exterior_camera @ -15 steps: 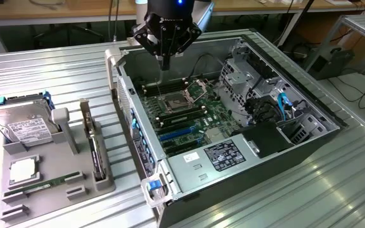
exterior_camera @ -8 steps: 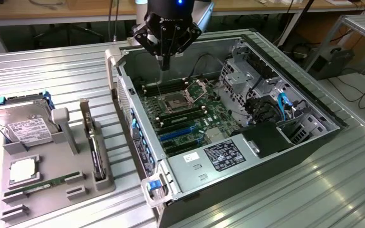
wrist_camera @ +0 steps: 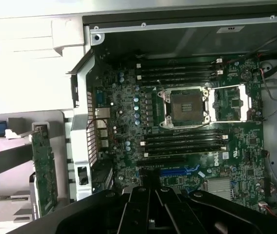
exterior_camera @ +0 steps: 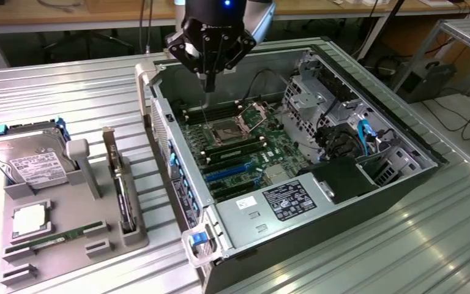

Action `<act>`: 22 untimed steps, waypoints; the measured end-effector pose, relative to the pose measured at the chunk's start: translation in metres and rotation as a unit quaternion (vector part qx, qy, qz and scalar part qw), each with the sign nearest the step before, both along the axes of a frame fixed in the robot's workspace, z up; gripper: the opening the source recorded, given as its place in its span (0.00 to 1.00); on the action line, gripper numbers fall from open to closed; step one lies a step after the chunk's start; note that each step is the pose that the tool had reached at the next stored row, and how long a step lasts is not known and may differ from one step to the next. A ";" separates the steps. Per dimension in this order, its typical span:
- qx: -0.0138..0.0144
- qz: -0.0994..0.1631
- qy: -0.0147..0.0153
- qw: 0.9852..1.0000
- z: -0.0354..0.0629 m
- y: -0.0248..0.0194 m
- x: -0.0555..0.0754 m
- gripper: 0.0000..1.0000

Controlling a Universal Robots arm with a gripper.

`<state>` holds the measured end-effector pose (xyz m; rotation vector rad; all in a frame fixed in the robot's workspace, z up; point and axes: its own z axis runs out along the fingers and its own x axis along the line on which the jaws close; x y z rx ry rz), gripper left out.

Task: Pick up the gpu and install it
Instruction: 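Reach for the gpu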

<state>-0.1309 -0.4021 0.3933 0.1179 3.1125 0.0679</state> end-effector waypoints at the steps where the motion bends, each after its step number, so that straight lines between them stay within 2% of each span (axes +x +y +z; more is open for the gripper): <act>1: 0.000 0.000 0.000 1.000 0.0000 -0.0028 -0.008 0.11; 5: 0.000 0.000 0.000 1.000 -0.0001 -0.0134 -0.034 0.11; 10: 0.000 0.000 0.000 1.000 -0.0001 -0.0225 -0.053 0.11; 18: 0.000 0.000 0.000 1.000 -0.0057 -0.0366 -0.088 0.11; 22: 0.000 0.000 0.000 1.000 -0.0106 -0.0411 -0.106 0.11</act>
